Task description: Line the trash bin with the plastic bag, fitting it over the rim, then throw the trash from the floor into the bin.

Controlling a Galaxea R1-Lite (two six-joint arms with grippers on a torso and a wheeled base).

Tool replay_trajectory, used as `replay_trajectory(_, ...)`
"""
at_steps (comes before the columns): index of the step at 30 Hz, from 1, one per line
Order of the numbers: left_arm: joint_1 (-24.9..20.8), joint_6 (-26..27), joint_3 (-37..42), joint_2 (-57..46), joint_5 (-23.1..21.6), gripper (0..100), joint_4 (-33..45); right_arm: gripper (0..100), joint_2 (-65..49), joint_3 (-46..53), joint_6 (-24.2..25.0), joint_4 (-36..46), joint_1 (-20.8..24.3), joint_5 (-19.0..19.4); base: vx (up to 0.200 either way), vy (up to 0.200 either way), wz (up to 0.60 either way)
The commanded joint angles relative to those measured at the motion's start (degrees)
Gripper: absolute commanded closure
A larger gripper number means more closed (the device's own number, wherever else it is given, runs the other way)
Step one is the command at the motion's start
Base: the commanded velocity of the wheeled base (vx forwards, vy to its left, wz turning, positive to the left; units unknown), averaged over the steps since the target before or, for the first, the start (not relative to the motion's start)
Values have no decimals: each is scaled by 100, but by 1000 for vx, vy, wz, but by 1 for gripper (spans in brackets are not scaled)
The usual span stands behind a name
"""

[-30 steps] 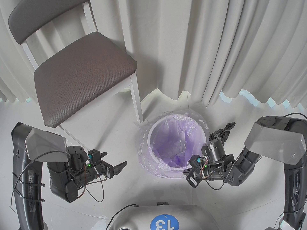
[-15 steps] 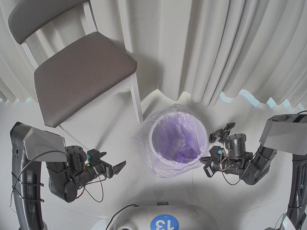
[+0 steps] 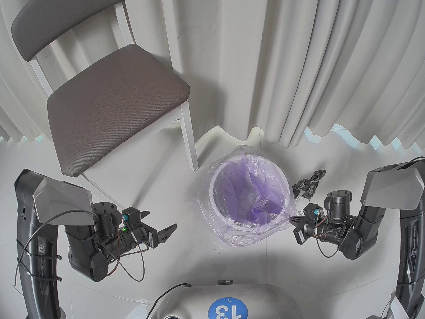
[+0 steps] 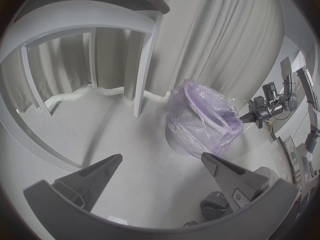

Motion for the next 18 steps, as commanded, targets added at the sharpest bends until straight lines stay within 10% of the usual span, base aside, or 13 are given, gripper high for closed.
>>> replay_trajectory(1, -20, 1, -27, -5, -1, 0, -102, 100, 444, -36, 37, -140, 26, 6, 0, 0, 0)
replay_trajectory(18, -240, -25, -44, 92, 122, 0, -102, 100, 822, -572, 432, -465, 316, 6, 0, 0, 0)
